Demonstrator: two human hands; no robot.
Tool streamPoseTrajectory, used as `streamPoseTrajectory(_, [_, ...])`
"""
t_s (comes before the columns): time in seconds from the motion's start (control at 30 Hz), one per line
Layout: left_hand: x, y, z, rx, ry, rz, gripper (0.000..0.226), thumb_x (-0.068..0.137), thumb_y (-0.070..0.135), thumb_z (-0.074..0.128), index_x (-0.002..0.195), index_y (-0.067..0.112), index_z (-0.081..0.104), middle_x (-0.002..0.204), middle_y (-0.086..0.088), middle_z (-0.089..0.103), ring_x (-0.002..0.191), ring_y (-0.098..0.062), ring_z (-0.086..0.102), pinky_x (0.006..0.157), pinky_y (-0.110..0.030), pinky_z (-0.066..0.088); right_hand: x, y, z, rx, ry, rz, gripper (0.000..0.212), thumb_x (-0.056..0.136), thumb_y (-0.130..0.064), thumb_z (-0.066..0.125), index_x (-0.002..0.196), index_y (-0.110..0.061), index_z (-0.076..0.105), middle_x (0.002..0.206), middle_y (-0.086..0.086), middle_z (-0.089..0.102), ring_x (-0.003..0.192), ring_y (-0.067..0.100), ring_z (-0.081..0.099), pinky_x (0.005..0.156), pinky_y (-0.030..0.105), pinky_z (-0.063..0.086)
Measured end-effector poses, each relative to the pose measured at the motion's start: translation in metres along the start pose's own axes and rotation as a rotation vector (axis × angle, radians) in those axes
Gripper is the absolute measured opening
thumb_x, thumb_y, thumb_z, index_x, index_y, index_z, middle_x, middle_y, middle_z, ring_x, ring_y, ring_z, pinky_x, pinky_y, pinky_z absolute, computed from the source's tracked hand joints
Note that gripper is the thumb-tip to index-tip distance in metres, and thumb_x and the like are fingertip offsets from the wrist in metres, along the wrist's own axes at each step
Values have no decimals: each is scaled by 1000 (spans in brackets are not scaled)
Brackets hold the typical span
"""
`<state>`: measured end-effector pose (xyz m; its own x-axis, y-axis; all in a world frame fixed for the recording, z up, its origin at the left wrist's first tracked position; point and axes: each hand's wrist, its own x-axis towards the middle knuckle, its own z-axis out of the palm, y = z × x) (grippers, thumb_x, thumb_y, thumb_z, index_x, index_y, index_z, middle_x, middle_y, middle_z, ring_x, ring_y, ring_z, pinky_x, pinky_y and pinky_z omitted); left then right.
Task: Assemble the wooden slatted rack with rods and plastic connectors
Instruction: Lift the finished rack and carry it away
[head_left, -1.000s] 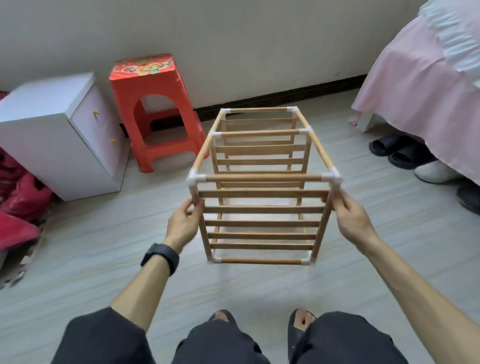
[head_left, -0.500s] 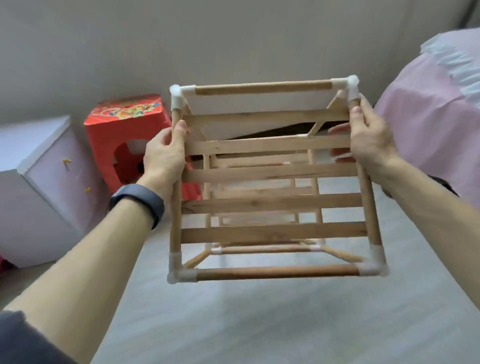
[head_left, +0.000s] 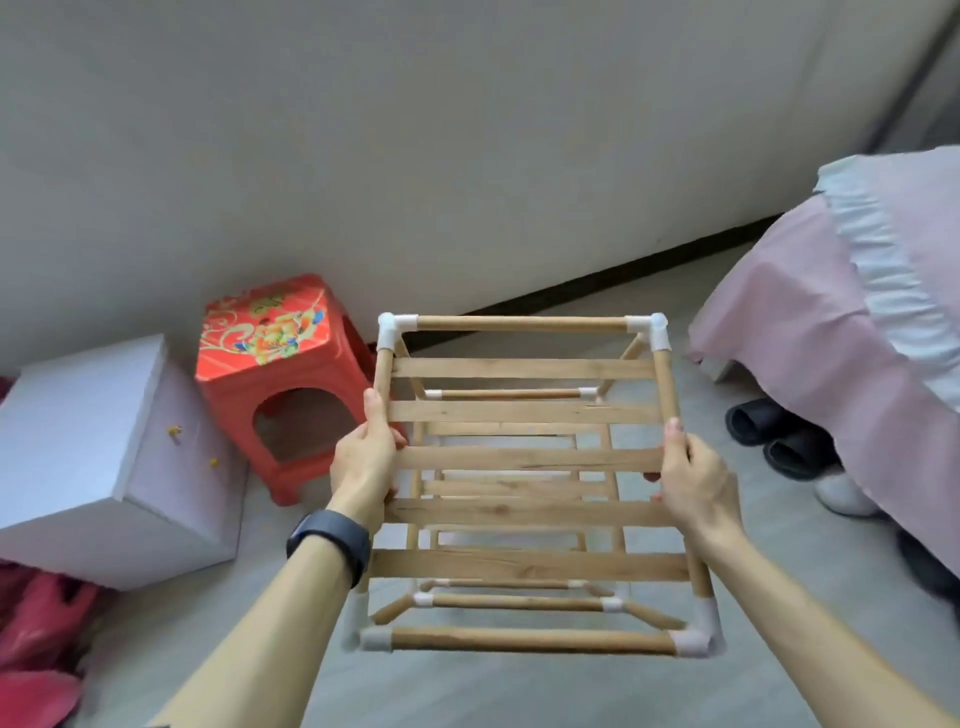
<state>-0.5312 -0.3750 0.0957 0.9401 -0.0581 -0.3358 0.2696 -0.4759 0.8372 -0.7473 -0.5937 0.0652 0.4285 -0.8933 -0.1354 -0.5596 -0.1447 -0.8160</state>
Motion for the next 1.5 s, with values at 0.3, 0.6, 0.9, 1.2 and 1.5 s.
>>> streamPoseTrajectory(0.3, [-145, 189, -56, 125, -245, -6, 78, 88, 84, 30, 76, 15, 65, 78, -4, 63, 62, -23, 53, 56, -30, 43, -92, -114, -206, -54, 113, 162, 57, 107, -48, 25, 81, -13, 62, 71, 5, 67, 77, 34, 66, 75, 42, 50])
streamPoseTrajectory(0.6, [-277, 248, -58, 42, -502, 73, 69, 92, 78, 34, 79, 16, 59, 81, -1, 56, 65, -19, 48, 60, -31, 42, -202, -132, -347, -112, 513, 69, 52, 109, -30, 38, 63, -7, 50, 55, -2, 53, 56, 26, 54, 57, 33, 37])
streamPoseTrajectory(0.9, [-440, 291, 34, 163, -919, 284, 67, 92, 78, 32, 82, 17, 59, 82, -2, 56, 66, -17, 47, 64, -32, 44, -328, -73, -479, -91, 784, 403, 51, 109, -37, 30, 80, -6, 59, 63, 4, 60, 57, 21, 53, 51, 23, 30])
streamPoseTrajectory(1.2, [-672, 245, 169, 360, -1208, 384, 72, 89, 81, 35, 74, 15, 58, 67, -4, 56, 53, -20, 45, 55, -28, 41, -458, 57, -629, -14, 1043, 723, 57, 107, -45, 31, 79, -7, 63, 71, 7, 65, 66, 28, 59, 57, 36, 38])
streamPoseTrajectory(1.5, [-890, 212, 266, 505, -1501, 373, 70, 89, 81, 35, 80, 15, 58, 75, -4, 52, 50, -18, 40, 50, -25, 38, -557, 138, -766, 14, 1209, 916, 60, 107, -50, 28, 78, -10, 62, 72, 7, 69, 63, 22, 62, 51, 29, 37])
